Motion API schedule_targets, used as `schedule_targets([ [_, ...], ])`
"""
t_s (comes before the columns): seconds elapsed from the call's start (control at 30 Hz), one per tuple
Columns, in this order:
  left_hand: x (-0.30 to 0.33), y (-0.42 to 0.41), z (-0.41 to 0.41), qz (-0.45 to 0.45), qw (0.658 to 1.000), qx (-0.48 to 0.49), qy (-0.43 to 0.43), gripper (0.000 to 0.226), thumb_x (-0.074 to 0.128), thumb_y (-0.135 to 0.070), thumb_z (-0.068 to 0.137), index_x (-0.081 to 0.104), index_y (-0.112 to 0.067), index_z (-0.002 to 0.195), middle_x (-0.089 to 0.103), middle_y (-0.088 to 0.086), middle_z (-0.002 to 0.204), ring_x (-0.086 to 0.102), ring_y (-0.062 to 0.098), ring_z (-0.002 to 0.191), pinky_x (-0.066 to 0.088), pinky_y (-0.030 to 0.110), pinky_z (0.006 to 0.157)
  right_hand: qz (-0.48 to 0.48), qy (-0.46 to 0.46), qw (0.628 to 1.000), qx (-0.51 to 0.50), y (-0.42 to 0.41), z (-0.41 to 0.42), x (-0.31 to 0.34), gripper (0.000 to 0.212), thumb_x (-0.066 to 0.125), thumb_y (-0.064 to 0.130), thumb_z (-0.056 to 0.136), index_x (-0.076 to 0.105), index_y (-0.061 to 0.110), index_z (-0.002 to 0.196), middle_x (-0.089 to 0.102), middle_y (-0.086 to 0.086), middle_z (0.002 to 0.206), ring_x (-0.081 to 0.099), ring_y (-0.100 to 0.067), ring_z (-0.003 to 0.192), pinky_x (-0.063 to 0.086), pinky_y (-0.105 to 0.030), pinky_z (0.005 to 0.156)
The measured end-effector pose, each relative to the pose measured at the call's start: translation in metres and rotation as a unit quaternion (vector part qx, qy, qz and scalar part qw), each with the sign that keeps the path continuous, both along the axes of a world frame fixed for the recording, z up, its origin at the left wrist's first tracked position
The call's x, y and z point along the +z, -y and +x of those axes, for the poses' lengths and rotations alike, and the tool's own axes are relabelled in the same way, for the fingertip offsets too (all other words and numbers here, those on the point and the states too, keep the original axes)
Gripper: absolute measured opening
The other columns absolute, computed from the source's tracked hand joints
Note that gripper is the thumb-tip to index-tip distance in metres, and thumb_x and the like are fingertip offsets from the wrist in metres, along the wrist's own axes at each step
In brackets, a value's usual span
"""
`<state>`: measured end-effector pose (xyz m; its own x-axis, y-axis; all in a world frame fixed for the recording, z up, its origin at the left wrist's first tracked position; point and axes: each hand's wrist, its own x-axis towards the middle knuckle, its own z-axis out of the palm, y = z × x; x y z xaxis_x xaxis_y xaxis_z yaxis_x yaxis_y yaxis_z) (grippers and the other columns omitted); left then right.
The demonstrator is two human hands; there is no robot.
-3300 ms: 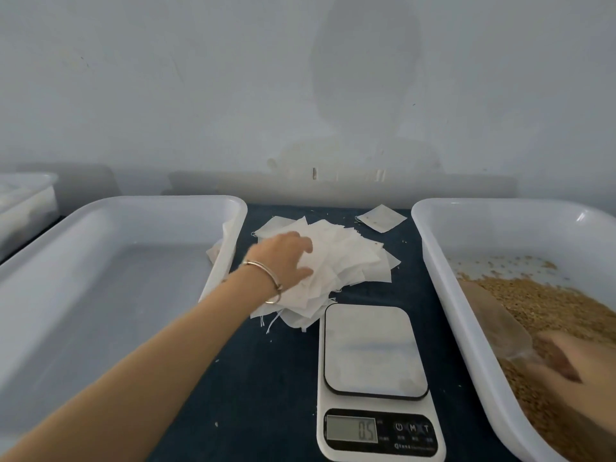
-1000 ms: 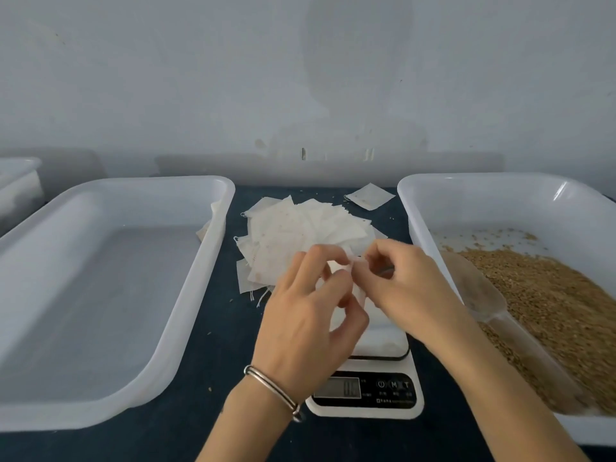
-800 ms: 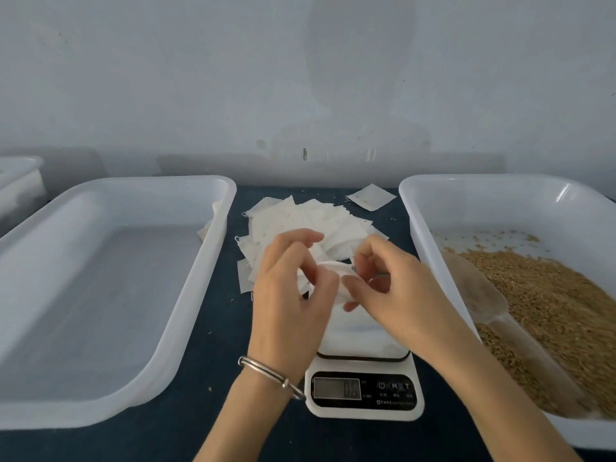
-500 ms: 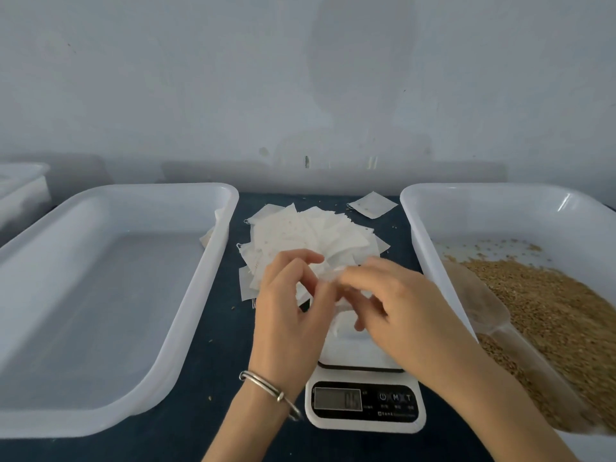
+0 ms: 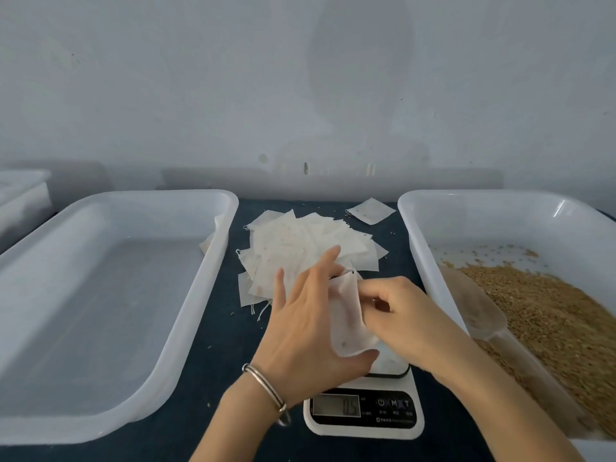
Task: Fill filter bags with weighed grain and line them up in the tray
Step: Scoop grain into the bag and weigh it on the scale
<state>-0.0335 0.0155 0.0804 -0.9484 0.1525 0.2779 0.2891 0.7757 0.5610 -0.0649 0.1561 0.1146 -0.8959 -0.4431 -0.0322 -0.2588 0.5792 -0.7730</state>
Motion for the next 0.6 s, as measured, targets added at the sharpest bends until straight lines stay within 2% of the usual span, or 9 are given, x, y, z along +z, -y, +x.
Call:
schedule_targets([
  [0.07, -0.003, -0.004, -0.006, -0.035, 0.999, 0.031, 0.012, 0.090, 0.064, -0.042, 0.065, 0.011, -0.033, 0.137, 0.031, -0.034, 0.112, 0.034, -0.006, 0.125, -0.005, 0.045, 0.118, -0.016, -0.005, 1.000, -0.006, 0.002, 0.001, 0.001, 0.024, 0.048, 0.016, 0.090, 0.062, 0.000, 0.079, 0.051, -0.021, 0.067, 0.035, -0.016, 0.056, 0.029, -0.031, 0.056],
  [0.1, -0.005, -0.005, -0.007, -0.041, 0.998, 0.042, 0.006, 0.079, 0.064, -0.039, 0.067, 0.019, -0.033, 0.132, 0.033, -0.030, 0.109, 0.039, -0.002, 0.121, -0.002, 0.047, 0.117, -0.015, -0.012, 1.000, -0.010, 0.003, 0.002, 0.001, 0.025, 0.049, 0.018, 0.089, 0.062, 0.001, 0.076, 0.053, -0.020, 0.067, 0.036, -0.016, 0.055, 0.030, -0.031, 0.055],
  [0.17, -0.008, -0.006, -0.008, -0.025, 0.999, 0.045, -0.012, 0.058, 0.061, -0.038, 0.066, 0.027, -0.040, 0.113, 0.038, -0.026, 0.104, 0.047, 0.004, 0.110, 0.007, 0.050, 0.115, 0.027, -0.039, 0.999, -0.024, 0.003, 0.002, -0.002, 0.026, 0.052, 0.028, 0.087, 0.067, 0.012, 0.074, 0.058, -0.009, 0.069, 0.048, -0.019, 0.058, 0.040, -0.033, 0.056],
  [0.23, -0.008, -0.005, -0.008, 0.001, 1.000, 0.028, -0.003, 0.047, 0.055, -0.039, 0.063, 0.028, -0.040, 0.101, 0.043, -0.026, 0.097, 0.045, 0.001, 0.097, 0.016, 0.047, 0.113, 0.098, -0.066, 0.993, -0.027, 0.002, 0.002, -0.003, 0.029, 0.051, 0.037, 0.089, 0.064, 0.022, 0.067, 0.055, -0.001, 0.072, 0.053, -0.019, 0.065, 0.046, -0.035, 0.063],
  [0.3, -0.006, -0.003, -0.008, 0.018, 0.999, -0.003, 0.028, 0.043, 0.052, -0.036, 0.061, 0.030, -0.037, 0.097, 0.048, -0.026, 0.093, 0.044, -0.002, 0.086, 0.028, 0.041, 0.106, 0.133, -0.068, 0.989, -0.010, 0.002, 0.002, -0.003, 0.037, 0.049, 0.039, 0.092, 0.053, 0.035, 0.055, 0.049, 0.003, 0.071, 0.051, -0.017, 0.065, 0.045, -0.035, 0.063],
  [0.37, -0.004, -0.003, -0.007, 0.079, 0.995, -0.026, 0.063, 0.038, 0.054, -0.028, 0.059, 0.038, -0.032, 0.094, 0.056, -0.018, 0.088, 0.050, 0.002, 0.081, 0.043, 0.032, 0.086, 0.152, -0.056, 0.987, 0.002, 0.002, 0.002, -0.001, 0.046, 0.048, 0.040, 0.093, 0.050, 0.043, 0.047, 0.047, 0.005, 0.068, 0.049, -0.016, 0.064, 0.043, -0.034, 0.062],
  [0.43, -0.001, -0.004, -0.006, 0.147, 0.984, -0.042, 0.093, 0.039, 0.057, -0.021, 0.059, 0.044, -0.025, 0.095, 0.059, -0.007, 0.088, 0.054, 0.008, 0.077, 0.046, 0.029, 0.069, 0.177, -0.068, 0.982, -0.002, -0.001, 0.001, -0.002, 0.047, 0.048, 0.039, 0.093, 0.046, 0.030, 0.047, 0.049, 0.002, 0.067, 0.047, -0.017, 0.060, 0.039, -0.032, 0.057],
  [0.5, 0.000, -0.006, -0.006, 0.173, 0.978, -0.061, 0.099, 0.040, 0.060, -0.017, 0.060, 0.044, -0.023, 0.096, 0.058, -0.004, 0.091, 0.053, 0.010, 0.080, 0.045, 0.026, 0.067, 0.216, -0.107, 0.971, -0.009, -0.005, 0.001, -0.002, 0.043, 0.046, 0.037, 0.093, 0.040, 0.022, 0.053, 0.052, -0.001, 0.071, 0.049, -0.018, 0.061, 0.035, -0.029, 0.054],
  [0.6, -0.003, -0.016, -0.011, 0.181, 0.977, -0.070, 0.093, 0.044, 0.068, -0.012, 0.065, 0.044, -0.028, 0.098, 0.058, -0.011, 0.092, 0.054, 0.005, 0.085, 0.046, 0.020, 0.072, 0.212, -0.132, 0.968, 0.012, -0.012, 0.004, 0.005, 0.040, 0.044, 0.029, 0.094, 0.040, 0.028, 0.054, 0.053, -0.001, 0.077, 0.055, -0.019, 0.069, 0.038, -0.028, 0.057],
])
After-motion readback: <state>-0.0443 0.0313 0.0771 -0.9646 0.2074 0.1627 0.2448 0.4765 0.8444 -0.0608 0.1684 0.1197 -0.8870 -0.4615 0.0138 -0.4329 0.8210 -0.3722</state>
